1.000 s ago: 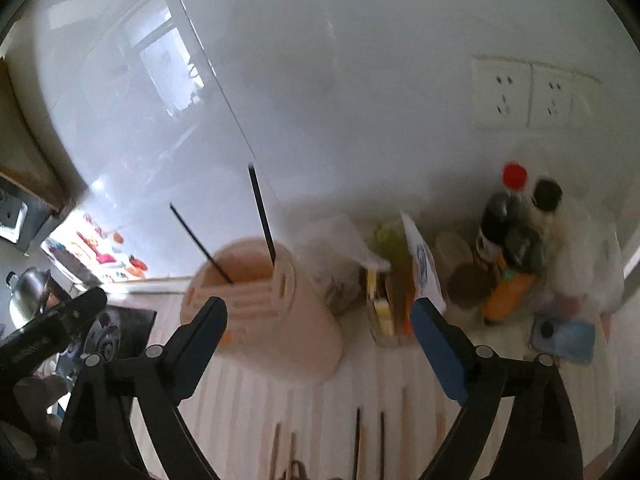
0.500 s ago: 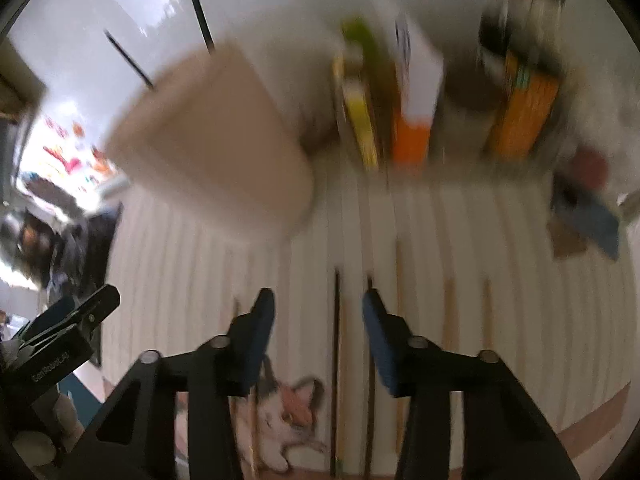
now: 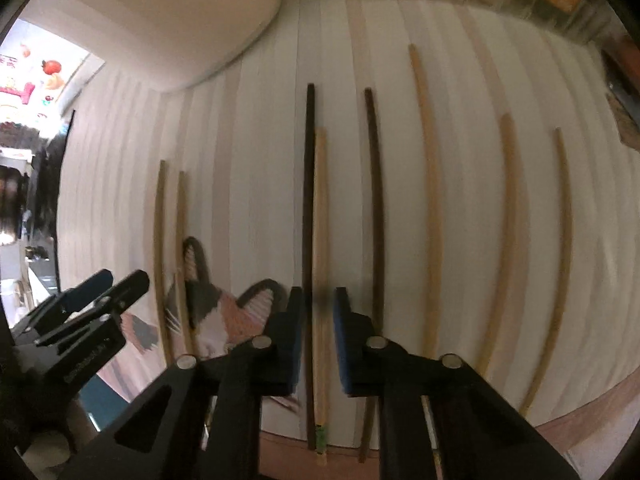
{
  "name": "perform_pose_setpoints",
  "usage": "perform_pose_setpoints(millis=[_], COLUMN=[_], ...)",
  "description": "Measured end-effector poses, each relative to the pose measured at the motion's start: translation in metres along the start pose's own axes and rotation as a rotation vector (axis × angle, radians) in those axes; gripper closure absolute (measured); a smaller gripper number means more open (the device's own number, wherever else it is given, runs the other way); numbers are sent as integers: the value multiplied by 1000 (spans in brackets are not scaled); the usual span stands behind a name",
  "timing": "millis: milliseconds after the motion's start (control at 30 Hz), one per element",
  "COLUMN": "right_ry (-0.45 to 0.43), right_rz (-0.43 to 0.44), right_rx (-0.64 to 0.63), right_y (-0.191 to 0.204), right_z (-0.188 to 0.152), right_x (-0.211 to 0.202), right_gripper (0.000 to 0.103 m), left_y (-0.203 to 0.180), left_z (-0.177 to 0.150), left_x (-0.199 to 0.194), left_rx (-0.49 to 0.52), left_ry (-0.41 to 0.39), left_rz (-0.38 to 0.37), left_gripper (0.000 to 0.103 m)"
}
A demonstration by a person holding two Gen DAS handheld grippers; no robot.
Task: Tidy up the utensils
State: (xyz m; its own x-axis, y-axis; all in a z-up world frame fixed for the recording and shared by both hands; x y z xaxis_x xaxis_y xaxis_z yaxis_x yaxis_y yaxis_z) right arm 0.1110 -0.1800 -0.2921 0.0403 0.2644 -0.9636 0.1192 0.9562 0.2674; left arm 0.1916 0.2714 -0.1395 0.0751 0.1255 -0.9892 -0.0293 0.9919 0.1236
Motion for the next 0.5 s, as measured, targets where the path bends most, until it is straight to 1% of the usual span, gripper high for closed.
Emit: perform_pose_setpoints(millis=[33, 67, 100, 167, 200, 233, 300, 367, 400, 500], right_ry=[-3, -10, -14, -18, -19, -22, -7, -14, -24, -61], right_rz=[1, -7, -27, -20, -34, -63, -74, -56, -40, 33], right_rx=[3, 10, 13, 30, 36, 38, 61, 84, 90, 101], right_y=[0, -2, -3, -9, -13, -17, -26, -32, -33, -28], right_z=[-1, -2, -3, -4, -5, -6, -8, -9, -11, -14], right_x=[-1, -3, -4, -6, -7, -7, -4, -6, -9, -20], right_gripper=[95, 101, 101, 101, 101, 101, 101, 101, 101, 100], left_y=[0, -1, -1, 1, 2, 4, 8, 9, 7, 4], left_z=[0, 1, 1, 0, -1, -2, -3, 1, 2, 5], left_x=[0, 2, 5, 9, 17, 16, 21, 20, 26, 23], left_rx=[-4, -9, -11, -16, -19, -23, -24, -25, -24, -20], left_ry=[-3, -3, -1, 8, 13, 13, 12, 13, 9, -2], left_rz=[-2, -2, -2, 0, -1, -8, -16, -22, -27, -60], left_gripper=[53, 53, 53, 53, 53, 53, 53, 53, 54, 67])
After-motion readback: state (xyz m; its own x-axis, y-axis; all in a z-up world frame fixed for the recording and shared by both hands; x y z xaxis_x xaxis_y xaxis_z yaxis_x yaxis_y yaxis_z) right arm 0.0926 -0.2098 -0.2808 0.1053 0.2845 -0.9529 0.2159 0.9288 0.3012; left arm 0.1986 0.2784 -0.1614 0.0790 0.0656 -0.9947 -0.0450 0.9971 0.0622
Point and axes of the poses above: each gripper's, at about its wrist camera, not at the fingertips, and x roughly the way its jaws point, y to its left, z to its top, the point moved 1 cm from there along x, roughly the way its jaws point, and after that the axes turned 2 degrees about z, right-handed, at the moved point
